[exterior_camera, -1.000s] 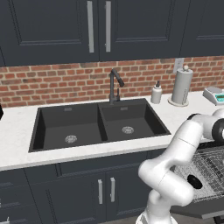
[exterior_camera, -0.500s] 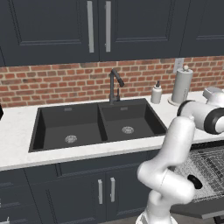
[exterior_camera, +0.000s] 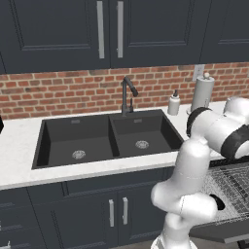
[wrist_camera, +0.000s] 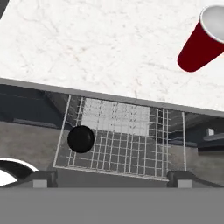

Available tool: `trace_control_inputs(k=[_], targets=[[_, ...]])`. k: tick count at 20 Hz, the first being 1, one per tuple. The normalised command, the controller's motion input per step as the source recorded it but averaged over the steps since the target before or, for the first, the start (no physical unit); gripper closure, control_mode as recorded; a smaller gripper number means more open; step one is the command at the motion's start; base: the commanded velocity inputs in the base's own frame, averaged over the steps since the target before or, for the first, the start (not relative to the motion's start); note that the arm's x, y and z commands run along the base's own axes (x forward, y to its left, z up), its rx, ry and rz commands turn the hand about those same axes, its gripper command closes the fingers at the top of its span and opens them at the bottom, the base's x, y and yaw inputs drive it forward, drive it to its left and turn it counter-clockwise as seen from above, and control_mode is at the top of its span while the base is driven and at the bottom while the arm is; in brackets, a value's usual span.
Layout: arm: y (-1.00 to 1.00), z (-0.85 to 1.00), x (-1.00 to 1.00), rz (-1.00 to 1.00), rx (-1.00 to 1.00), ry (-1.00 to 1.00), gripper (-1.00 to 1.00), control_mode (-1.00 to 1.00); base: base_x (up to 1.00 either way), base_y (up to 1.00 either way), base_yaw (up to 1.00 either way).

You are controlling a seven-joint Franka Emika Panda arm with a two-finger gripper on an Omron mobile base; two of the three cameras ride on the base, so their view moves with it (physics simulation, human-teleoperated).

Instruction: Pick up the cup and bowl from the counter, place them in the dishwasher, and close the dishwasher door.

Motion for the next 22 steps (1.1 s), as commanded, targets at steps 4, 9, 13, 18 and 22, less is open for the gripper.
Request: trace_control_inputs(k=[4,9,13,18,22], targets=[[0.21,1.0,0.13,-0.26,-0.3,0.15,-1.0,-1.0,0.0,0.0,0.0],[0.18,1.0,0.3,-0.15,-0.24,0.27,-1.0,-1.0,0.0,0.0,0.0],[0.19,0.55,0.18,-0.11,-0.01,0.17,-1.0,-1.0,0.0,0.0,0.0],[-0.09,0.0,0.01,-0.01,0.15,-0.01,-1.0,-1.0,0.0,0.0,0.0],[0.0,0.0,0.29,0.13,0.0,-0.06,-1.0,-1.0,0.0,0.0,0.0]])
